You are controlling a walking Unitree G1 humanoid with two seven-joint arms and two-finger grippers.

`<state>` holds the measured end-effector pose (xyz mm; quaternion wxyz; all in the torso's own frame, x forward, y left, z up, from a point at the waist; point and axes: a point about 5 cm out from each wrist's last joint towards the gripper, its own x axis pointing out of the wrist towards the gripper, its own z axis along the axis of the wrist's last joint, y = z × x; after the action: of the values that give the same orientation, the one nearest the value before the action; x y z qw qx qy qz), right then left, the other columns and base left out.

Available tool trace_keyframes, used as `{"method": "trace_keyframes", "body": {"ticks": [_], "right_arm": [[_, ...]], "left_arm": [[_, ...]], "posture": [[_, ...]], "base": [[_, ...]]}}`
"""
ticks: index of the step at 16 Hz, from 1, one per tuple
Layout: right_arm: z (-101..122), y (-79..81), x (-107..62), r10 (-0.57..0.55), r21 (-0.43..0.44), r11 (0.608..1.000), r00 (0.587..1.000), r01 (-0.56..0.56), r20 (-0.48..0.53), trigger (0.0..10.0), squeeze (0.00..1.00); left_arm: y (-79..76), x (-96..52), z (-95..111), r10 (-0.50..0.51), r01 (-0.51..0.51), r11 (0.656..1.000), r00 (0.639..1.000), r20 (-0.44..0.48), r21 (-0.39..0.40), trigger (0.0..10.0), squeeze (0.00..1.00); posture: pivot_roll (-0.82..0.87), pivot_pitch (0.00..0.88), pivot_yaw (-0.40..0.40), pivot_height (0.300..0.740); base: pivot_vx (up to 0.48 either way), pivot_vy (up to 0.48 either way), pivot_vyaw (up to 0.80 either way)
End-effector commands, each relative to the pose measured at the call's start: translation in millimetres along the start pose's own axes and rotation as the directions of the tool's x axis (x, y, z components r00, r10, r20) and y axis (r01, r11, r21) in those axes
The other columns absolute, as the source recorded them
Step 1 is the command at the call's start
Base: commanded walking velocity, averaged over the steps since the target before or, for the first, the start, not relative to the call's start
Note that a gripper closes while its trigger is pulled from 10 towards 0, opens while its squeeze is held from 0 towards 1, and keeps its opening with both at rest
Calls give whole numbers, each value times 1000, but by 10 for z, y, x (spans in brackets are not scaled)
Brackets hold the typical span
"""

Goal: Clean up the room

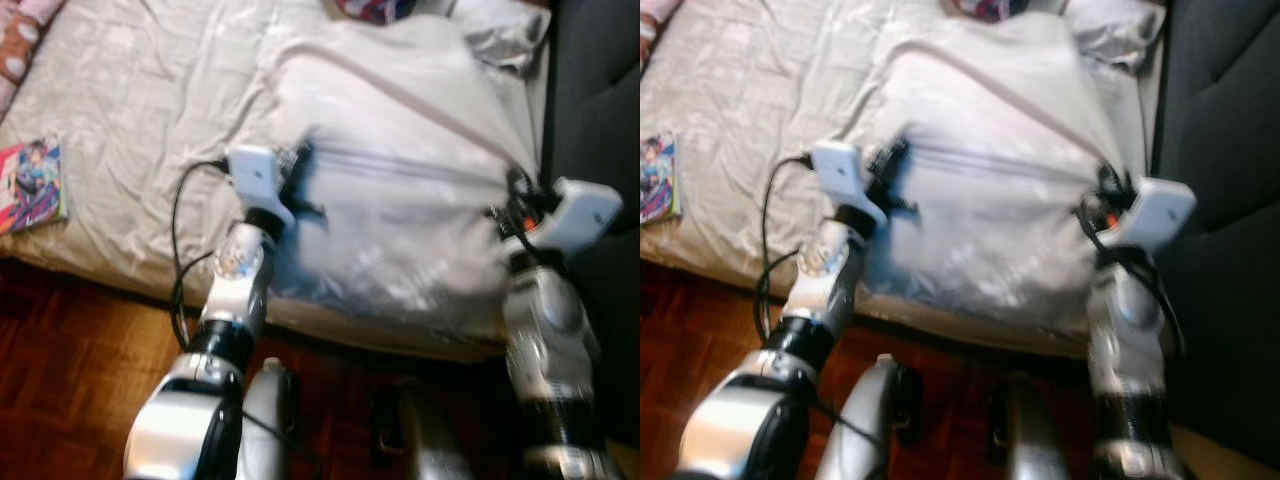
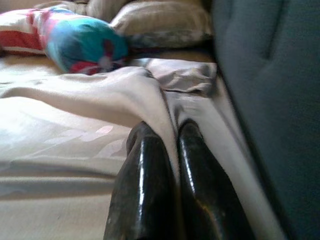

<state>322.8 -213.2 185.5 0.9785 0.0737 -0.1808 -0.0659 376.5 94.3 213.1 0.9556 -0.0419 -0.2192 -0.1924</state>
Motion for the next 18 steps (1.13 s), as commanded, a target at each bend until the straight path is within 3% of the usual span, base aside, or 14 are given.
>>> {"method": "trace_keyframes", "body": {"ticks": [1,3,5,6,7,8,10,14,16,18], "right_arm": [[338,-242,-108,-104,-15,994,980,108,172,0,0],[309,-205,-218,-74,-24,997,989,78,131,0,0],[84,-348,-510,-159,-67,985,987,160,27,0,0],[28,-379,-568,-176,-65,982,984,175,-2,0,0],[-306,-412,-796,-180,-93,982,967,165,-182,0,0],[-557,-429,-955,-180,-126,981,932,147,-315,0,0],[-838,-485,-1169,-220,-151,974,875,171,-430,0,0],[-1054,-453,-1295,-230,-129,973,817,191,-528,0,0],[-1192,-394,-1356,-183,-114,983,783,144,-595,0,0],[-1256,-358,-1356,-149,-111,989,767,102,-625,0,0]], "left_arm": [[96,-44,94,16,-16,1000,999,50,-6,10000,0],[36,-75,19,-49,49,998,999,-5,-46,10000,0],[71,-254,-199,-90,84,995,989,-113,-57,10000,0],[101,-288,-236,-82,75,996,988,-134,-56,10000,0],[263,-453,-437,-12,5,1000,964,-264,-29,10000,0],[360,-572,-545,44,-48,999,945,-325,-5,10000,0],[455,-791,-721,83,-91,996,902,-423,1,10000,0],[542,-956,-826,136,-141,990,867,-480,25,10000,0],[634,-1004,-866,219,-197,975,826,-519,99,10000,0],[698,-1011,-859,279,-259,959,807,-520,114,10000,0]], "posture": [[-98,452,50,661],[-100,449,53,661],[-93,445,59,661],[-93,445,59,661],[-95,445,65,661],[-95,442,65,661],[-84,439,69,661],[-80,436,71,661],[-78,433,73,661],[-76,430,73,661]], "base": [[0,0,0],[0,0,0],[0,0,0],[0,0,0],[0,0,0],[0,0,0],[0,0,0],[0,0,0],[0,0,0],[0,0,0]]}}
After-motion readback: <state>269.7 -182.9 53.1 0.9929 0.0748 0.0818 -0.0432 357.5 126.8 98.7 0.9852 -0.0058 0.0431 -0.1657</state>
